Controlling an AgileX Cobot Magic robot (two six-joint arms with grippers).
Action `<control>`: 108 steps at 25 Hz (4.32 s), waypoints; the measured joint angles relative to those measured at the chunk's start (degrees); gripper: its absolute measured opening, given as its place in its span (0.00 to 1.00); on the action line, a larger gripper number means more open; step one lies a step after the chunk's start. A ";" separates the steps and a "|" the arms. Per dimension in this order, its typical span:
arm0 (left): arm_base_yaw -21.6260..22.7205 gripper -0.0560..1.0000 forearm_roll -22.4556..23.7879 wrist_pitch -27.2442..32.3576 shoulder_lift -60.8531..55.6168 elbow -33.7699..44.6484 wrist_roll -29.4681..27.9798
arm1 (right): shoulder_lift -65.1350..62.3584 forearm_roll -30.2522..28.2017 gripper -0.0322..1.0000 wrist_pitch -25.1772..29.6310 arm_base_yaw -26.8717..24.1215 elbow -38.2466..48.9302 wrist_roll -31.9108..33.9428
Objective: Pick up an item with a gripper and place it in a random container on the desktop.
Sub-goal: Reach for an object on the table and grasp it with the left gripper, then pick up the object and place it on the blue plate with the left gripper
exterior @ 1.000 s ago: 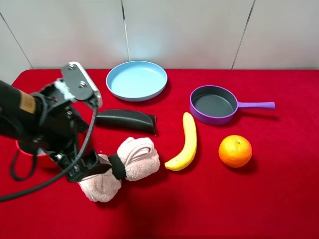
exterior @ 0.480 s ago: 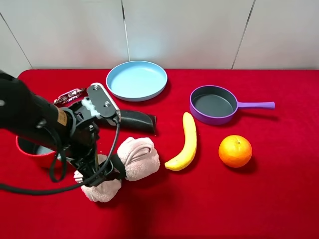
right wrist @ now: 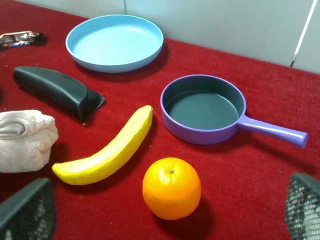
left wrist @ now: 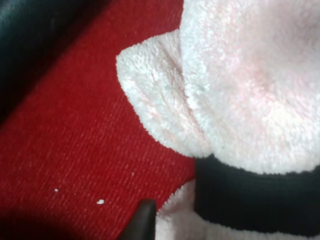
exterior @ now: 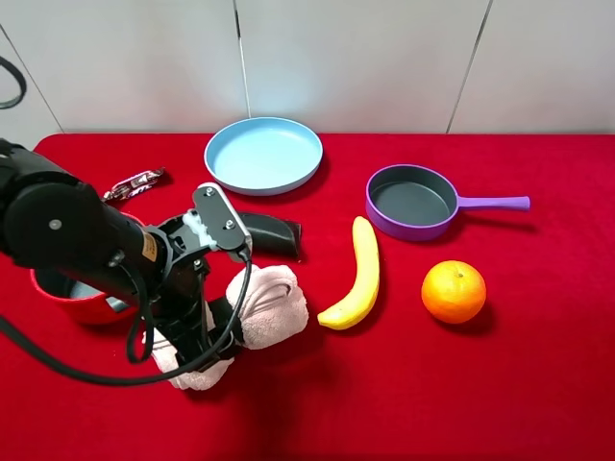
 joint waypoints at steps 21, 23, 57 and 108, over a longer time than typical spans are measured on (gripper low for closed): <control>0.00 0.93 0.00 -3.35 7.48 -0.06 0.26 | 0.00 0.95 0.70 0.00 0.00 0.00 0.00; 0.00 0.93 0.00 -3.55 7.79 -0.06 0.26 | 0.00 1.07 0.70 0.00 0.00 0.00 0.00; 0.00 0.52 0.00 -3.76 7.77 -0.06 0.26 | 0.00 1.07 0.70 0.00 0.00 0.00 0.00; 0.00 0.52 0.00 13.00 4.48 -16.75 -1.29 | 0.00 1.27 0.70 0.00 0.00 0.00 0.00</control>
